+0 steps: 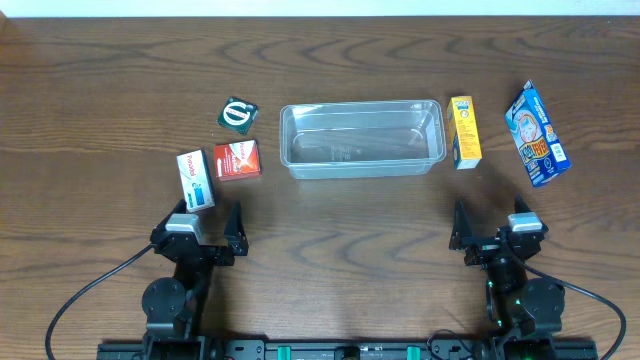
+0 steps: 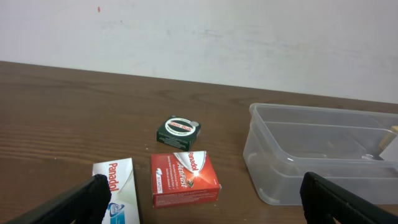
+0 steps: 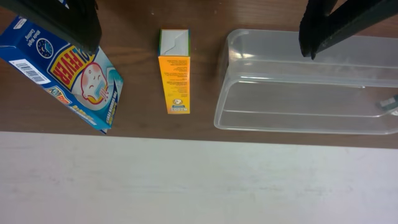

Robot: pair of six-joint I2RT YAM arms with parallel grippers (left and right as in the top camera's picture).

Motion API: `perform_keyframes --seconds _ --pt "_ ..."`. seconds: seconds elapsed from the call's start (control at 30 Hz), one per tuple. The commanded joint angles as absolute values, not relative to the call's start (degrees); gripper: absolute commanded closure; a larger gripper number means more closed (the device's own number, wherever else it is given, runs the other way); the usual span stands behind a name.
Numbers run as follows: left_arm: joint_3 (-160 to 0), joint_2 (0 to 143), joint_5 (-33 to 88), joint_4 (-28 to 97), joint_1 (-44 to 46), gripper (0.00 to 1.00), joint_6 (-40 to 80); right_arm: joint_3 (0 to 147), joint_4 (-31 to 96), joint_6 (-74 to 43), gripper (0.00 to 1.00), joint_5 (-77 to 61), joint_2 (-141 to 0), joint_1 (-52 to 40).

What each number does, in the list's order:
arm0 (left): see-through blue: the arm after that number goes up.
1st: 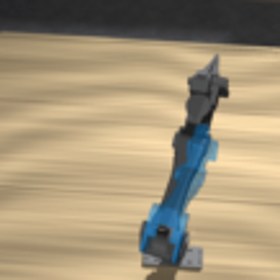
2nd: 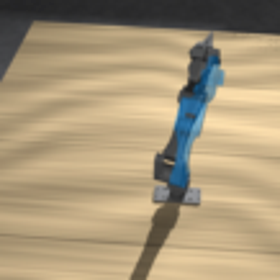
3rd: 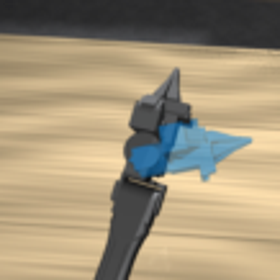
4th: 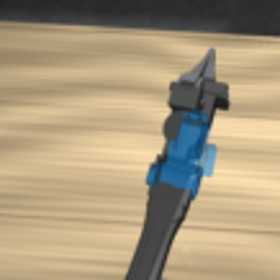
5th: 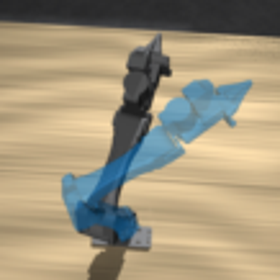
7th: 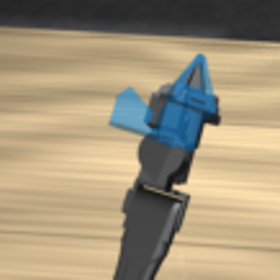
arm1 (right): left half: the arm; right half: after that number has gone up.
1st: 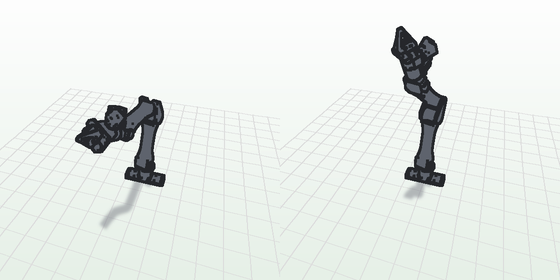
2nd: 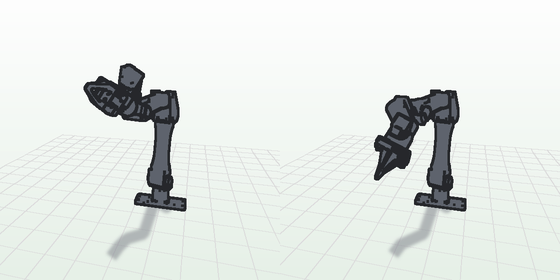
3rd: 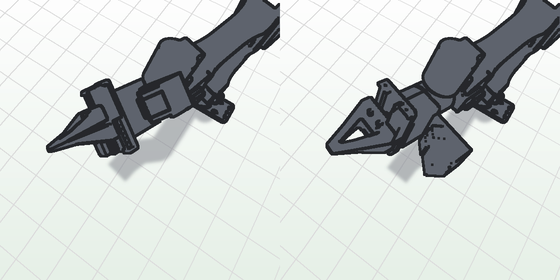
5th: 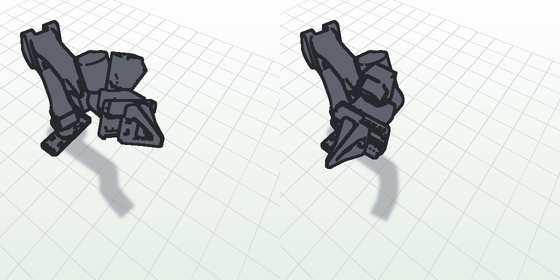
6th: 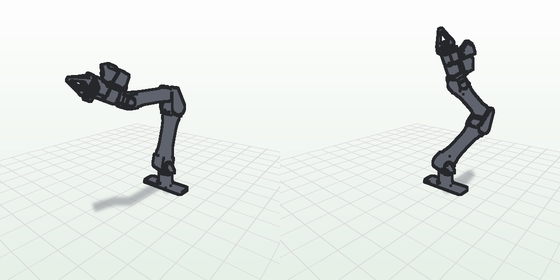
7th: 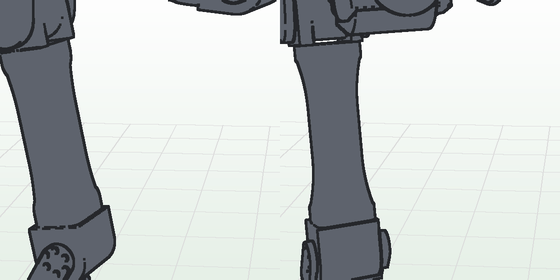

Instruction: Pack container

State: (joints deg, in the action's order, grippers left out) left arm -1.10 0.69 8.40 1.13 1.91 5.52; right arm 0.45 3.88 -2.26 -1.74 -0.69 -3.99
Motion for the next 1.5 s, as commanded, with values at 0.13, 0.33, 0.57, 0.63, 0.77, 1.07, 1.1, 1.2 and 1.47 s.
perform_keyframes --seconds 0.13,0.33,0.57,0.63,0.77,1.07,1.1,1.2,1.47 --pt "-0.23 0.30 9.02 3.18 1.67 0.02 4.93 0.32 4.08 -1.45 0.01 -1.98 -0.32 -4.36" --pt "-0.23 0.30 9.02 3.18 1.67 0.02 4.93 0.32 4.08 -1.63 0.01 -1.93 -0.32 -4.36" --pt "-0.23 0.30 9.02 3.18 1.67 0.02 4.93 0.32 3.88 -1.63 0.01 -1.93 -0.32 -4.36" --pt "-0.23 0.30 9.02 3.18 1.67 0.02 4.93 0.32 3.86 -1.63 0.01 -1.93 -0.32 -4.36" --pt "-0.23 0.30 9.02 3.18 1.67 0.02 4.93 0.32 3.11 -1.65 0.01 -1.98 -0.32 -4.36" --pt "-0.23 0.30 9.02 3.18 1.67 0.02 4.93 2.87 3.55 -1.87 0.01 -3.75 -0.34 -4.36" --pt "-0.23 0.30 9.02 3.18 1.67 0.02 4.93 4.08 4.75 -2.17 0.01 -3.68 -0.43 -4.36" --pt "-0.23 0.30 9.02 3.18 1.67 0.02 4.93 8.91 9.02 -2.28 0.01 -3.66 -2.15 -4.36" --pt "-0.23 0.30 9.02 3.18 1.67 0.02 4.93 27.53 15.38 -2.07 0.01 -5.74 -21.93 -4.34"
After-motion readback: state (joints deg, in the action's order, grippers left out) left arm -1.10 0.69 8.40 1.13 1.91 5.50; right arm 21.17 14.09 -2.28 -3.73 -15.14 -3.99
